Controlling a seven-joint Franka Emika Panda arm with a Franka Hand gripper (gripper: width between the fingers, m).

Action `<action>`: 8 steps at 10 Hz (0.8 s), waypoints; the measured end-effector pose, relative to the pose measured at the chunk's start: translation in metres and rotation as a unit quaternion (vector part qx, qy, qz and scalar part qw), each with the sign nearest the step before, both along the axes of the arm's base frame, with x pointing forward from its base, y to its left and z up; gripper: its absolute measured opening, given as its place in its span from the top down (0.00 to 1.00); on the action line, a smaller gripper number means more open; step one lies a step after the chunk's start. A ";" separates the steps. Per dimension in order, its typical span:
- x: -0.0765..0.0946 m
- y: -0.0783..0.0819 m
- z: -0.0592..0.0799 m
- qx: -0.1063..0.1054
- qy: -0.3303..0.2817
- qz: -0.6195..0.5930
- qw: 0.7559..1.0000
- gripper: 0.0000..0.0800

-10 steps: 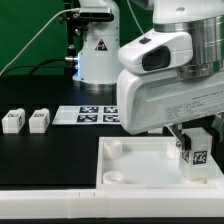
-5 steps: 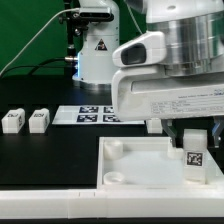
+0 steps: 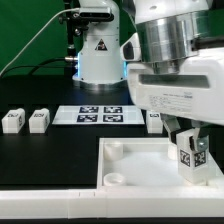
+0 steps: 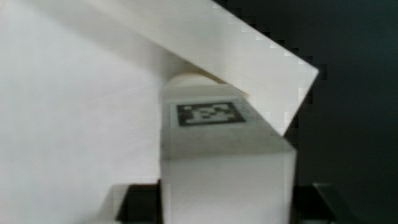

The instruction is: Assemble one leg

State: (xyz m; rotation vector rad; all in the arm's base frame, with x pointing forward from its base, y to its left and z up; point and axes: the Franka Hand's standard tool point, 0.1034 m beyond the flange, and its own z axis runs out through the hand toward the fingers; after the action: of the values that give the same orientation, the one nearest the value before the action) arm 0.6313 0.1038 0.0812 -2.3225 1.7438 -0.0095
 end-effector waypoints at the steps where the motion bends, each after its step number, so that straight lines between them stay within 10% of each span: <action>1: -0.001 0.001 -0.001 0.022 0.021 -0.092 0.995 0.62; 3: -0.002 0.002 -0.001 0.022 0.020 -0.078 0.997 0.62; 6: -0.003 0.006 -0.002 0.009 0.000 0.018 1.000 0.21; 8: -0.005 0.013 -0.001 -0.017 -0.038 0.216 0.976 0.20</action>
Offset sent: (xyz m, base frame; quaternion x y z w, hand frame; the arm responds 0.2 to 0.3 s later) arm 0.0000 0.0000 0.0000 0.0000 0.0000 -0.0899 0.9960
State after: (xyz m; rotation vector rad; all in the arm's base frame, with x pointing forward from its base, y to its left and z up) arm 0.6267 0.1165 0.0804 -2.6378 1.1819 -0.0524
